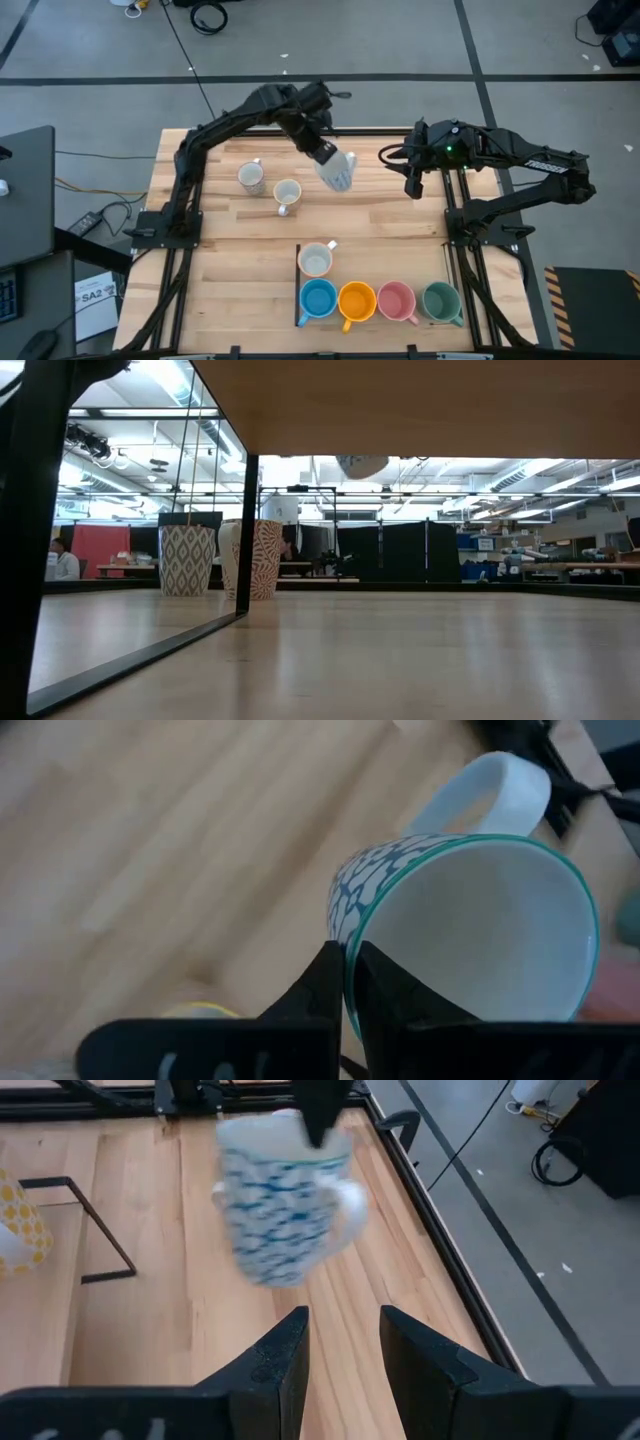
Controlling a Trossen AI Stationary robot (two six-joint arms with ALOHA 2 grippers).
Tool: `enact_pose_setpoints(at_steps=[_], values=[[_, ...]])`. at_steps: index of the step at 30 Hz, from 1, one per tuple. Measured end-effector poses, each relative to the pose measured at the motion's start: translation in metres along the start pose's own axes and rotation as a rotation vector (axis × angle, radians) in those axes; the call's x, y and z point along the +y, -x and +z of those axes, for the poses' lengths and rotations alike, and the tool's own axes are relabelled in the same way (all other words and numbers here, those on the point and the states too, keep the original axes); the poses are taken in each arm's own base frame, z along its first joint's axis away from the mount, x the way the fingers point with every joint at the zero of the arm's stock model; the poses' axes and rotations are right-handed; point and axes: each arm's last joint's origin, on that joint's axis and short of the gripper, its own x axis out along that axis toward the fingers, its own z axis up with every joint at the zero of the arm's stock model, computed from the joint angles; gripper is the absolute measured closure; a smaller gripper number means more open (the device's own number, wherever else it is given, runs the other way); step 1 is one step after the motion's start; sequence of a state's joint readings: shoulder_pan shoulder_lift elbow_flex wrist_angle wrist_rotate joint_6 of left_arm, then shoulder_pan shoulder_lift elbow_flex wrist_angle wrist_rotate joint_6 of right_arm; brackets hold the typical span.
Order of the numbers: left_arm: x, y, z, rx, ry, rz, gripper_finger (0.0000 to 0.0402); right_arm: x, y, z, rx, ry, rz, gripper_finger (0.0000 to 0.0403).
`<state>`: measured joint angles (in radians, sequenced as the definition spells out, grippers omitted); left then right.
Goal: Place coffee mugs
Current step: Put the blue patterned mug on the shelf
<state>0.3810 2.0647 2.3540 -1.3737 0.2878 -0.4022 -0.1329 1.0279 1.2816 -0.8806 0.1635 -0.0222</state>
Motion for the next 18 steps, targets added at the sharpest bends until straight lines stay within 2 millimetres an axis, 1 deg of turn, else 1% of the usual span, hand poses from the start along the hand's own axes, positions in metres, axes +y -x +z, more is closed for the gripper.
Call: enact_pose_setpoints(at_steps=[4, 9, 14, 18], values=[[-0.030, -0.009, -0.012, 0.017, -0.005, -0.040, 0.0383, 0.000, 0.000, 0.000, 0.004, 0.036, 0.000, 0.0272], [-0.061, -0.017, -0.029, 0.042, -0.011, -0.080, 0.0383, 0.000, 0.000, -0.004, 0.036, 0.047, 0.002, 0.0273], [-0.083, -0.020, -0.036, 0.016, -0.024, -0.127, 0.0383, 0.000, 0.000, -0.009, 0.097, 0.054, 0.011, 0.0273], [-0.091, -0.022, -0.041, 0.015, -0.044, -0.130, 0.0383, 0.003, 0.001, -0.008, 0.079, 0.010, 0.021, 0.0273]])
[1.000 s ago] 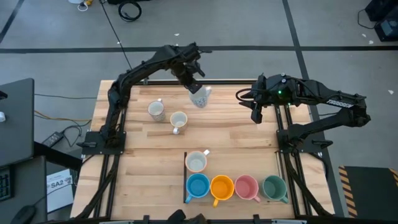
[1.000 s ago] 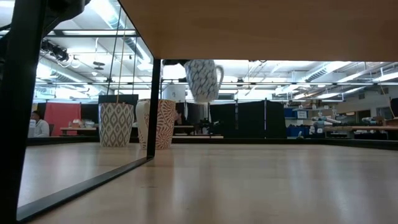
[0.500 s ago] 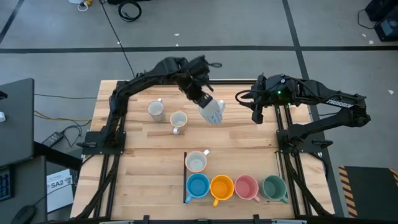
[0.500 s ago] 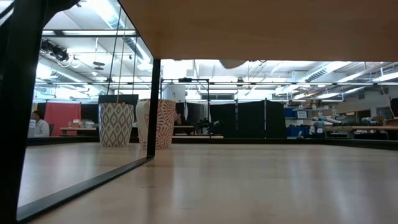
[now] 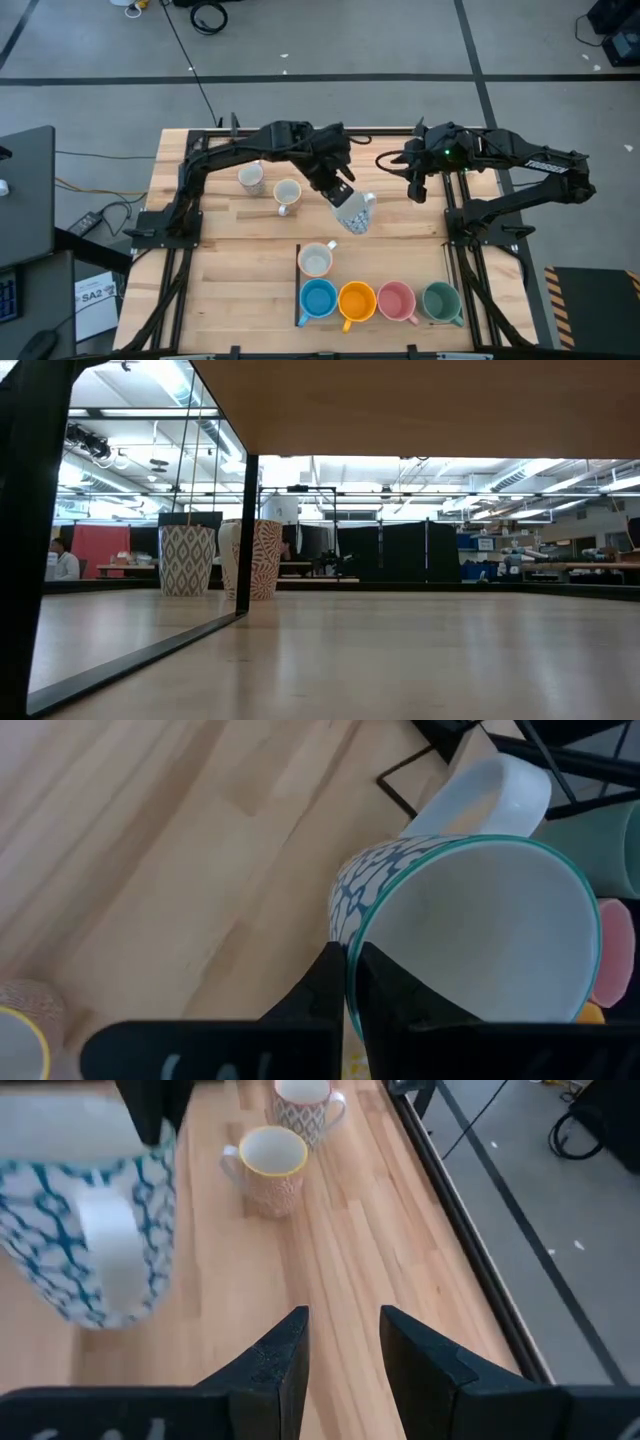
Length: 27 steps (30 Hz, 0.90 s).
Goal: Place coffee mugs
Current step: Put the blue patterned mug on the shelf
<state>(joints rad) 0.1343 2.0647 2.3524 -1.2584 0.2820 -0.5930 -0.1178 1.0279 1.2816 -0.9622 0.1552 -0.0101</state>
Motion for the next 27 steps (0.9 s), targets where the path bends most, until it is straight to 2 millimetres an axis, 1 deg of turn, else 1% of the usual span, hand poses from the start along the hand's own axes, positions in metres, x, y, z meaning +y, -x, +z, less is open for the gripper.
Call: enact_pose_setpoints(at_steps=[4, 8, 11, 21, 27], values=[[-0.005, -0.002, -0.003, -0.009, 0.011, 0.013, 0.0383, 0.001, 0.000, 0.002, -0.019, -0.061, 0.011, 0.0273], [-0.011, -0.004, -0.006, -0.010, 0.014, 0.001, 0.0383, 0.003, 0.000, 0.002, -0.017, -0.088, 0.059, 0.0272], [-0.017, -0.006, -0.010, -0.001, 0.011, -0.004, 0.0383, 0.003, 0.000, 0.002, -0.017, -0.086, 0.084, 0.0272], [-0.041, -0.012, -0.028, 0.024, 0.032, -0.038, 0.0381, 0.004, 0.000, 0.002, -0.017, -0.064, 0.088, 0.0273], [-0.053, -0.016, -0.039, 0.015, 0.063, -0.014, 0.0380, 0.004, 0.000, 0.002, -0.018, -0.053, 0.088, 0.0272]])
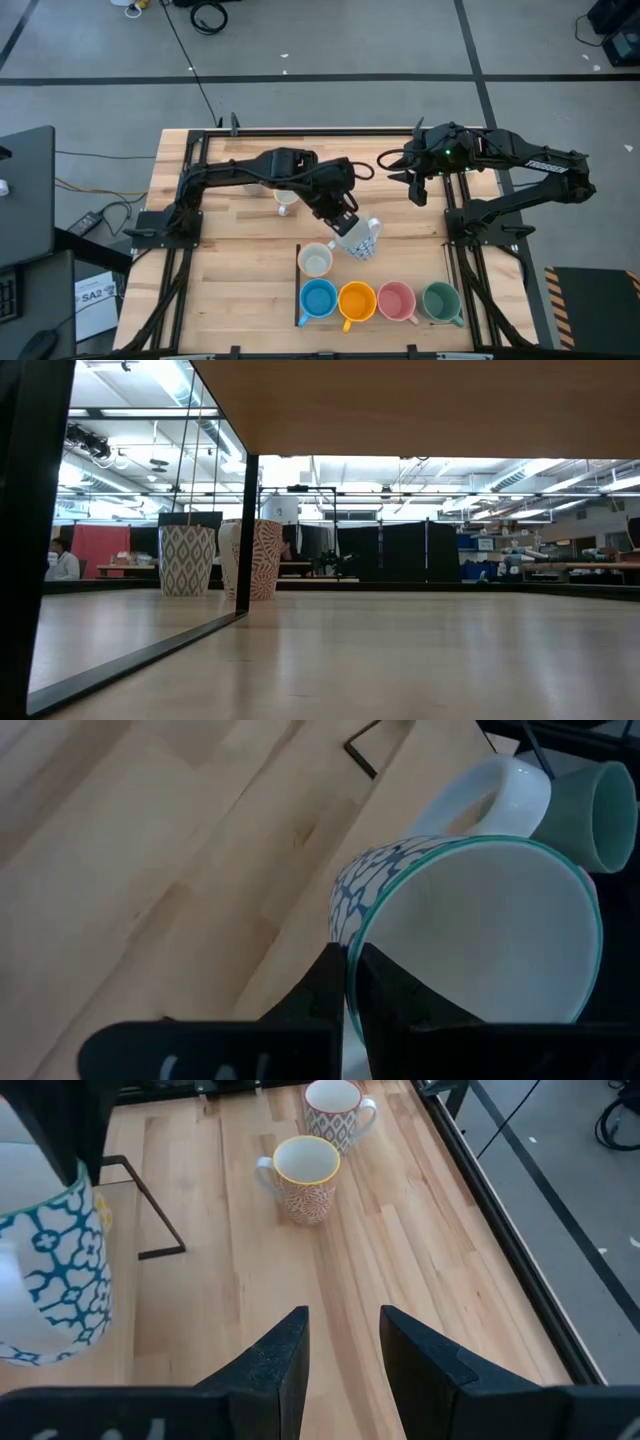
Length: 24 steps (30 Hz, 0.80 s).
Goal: Place coffee mugs
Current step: Put the blue patterned mug on the shelf
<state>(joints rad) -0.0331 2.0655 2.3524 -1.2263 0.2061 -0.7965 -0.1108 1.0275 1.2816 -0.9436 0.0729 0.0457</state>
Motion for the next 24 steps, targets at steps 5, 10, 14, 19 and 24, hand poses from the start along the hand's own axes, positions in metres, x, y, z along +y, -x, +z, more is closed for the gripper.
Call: enact_pose_setpoints(at_steps=[5, 10, 14, 19, 24], values=[[-0.008, -0.002, -0.008, 0.003, 0.015, 0.005, 0.0380, 0.000, 0.000, 0.000, 0.000, 0.002, 0.000, 0.0273], [-0.015, -0.004, -0.016, 0.009, 0.015, 0.005, 0.0380, 0.000, 0.000, 0.000, 0.000, 0.004, 0.000, 0.0273], [-0.021, -0.006, -0.023, 0.020, 0.013, -0.001, 0.0379, 0.000, 0.000, 0.000, 0.000, 0.004, -0.001, 0.0272], [-0.024, -0.007, -0.028, 0.009, 0.009, 0.012, 0.0379, 0.000, 0.000, 0.000, 0.000, 0.004, -0.001, 0.0273], [-0.026, -0.008, -0.030, 0.011, 0.005, 0.013, 0.0379, 0.000, 0.000, 0.000, 0.000, 0.004, -0.001, 0.0273]])
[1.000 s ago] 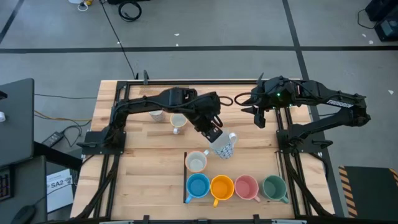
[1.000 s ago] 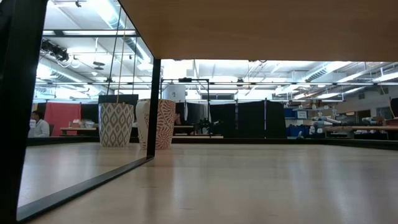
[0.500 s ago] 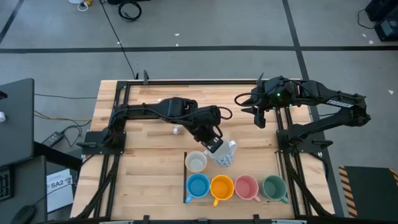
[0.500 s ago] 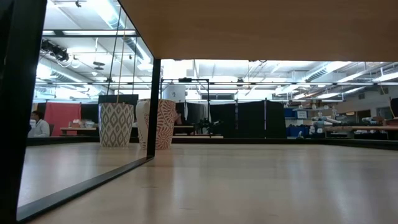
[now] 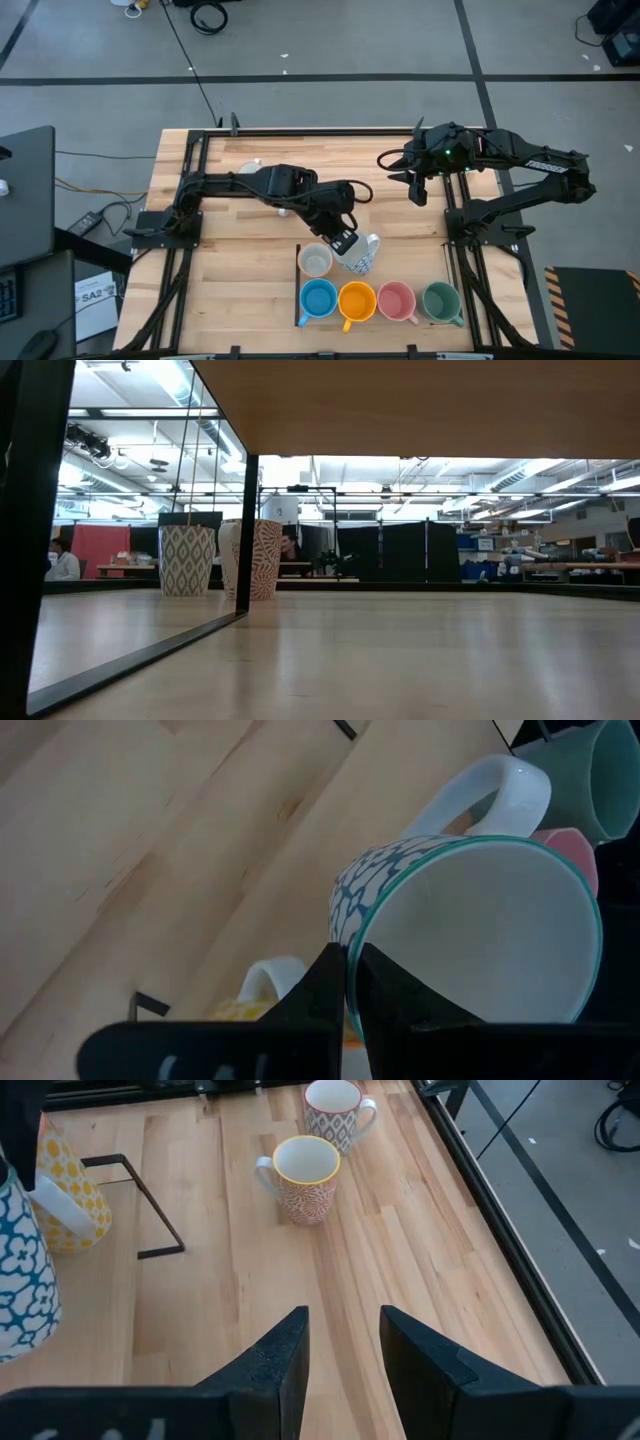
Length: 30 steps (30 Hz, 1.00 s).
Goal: Place coffee mugs
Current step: Put the blue patterned mug on the shelf
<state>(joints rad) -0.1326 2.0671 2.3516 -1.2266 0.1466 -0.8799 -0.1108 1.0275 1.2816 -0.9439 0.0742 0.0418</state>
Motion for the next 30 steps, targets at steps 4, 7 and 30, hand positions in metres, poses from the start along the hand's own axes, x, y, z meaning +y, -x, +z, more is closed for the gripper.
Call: enact_pose_setpoints(at_steps=[4, 7, 30], values=[[-0.0023, -0.0014, -0.0030, 0.005, -0.007, 0.000, 0.0379, 0.0000, 0.0000, 0.0000, 0.000, 0.000, -0.001, 0.0273], [-0.0035, -0.0016, -0.0045, 0.006, -0.011, 0.000, 0.0379, -0.0001, 0.0000, 0.0000, 0.000, 0.000, -0.003, 0.0272], [-0.0056, -0.0032, -0.0072, 0.001, -0.021, 0.004, 0.0375, -0.0001, 0.0000, 0.0000, 0.000, 0.000, -0.003, 0.0272]])
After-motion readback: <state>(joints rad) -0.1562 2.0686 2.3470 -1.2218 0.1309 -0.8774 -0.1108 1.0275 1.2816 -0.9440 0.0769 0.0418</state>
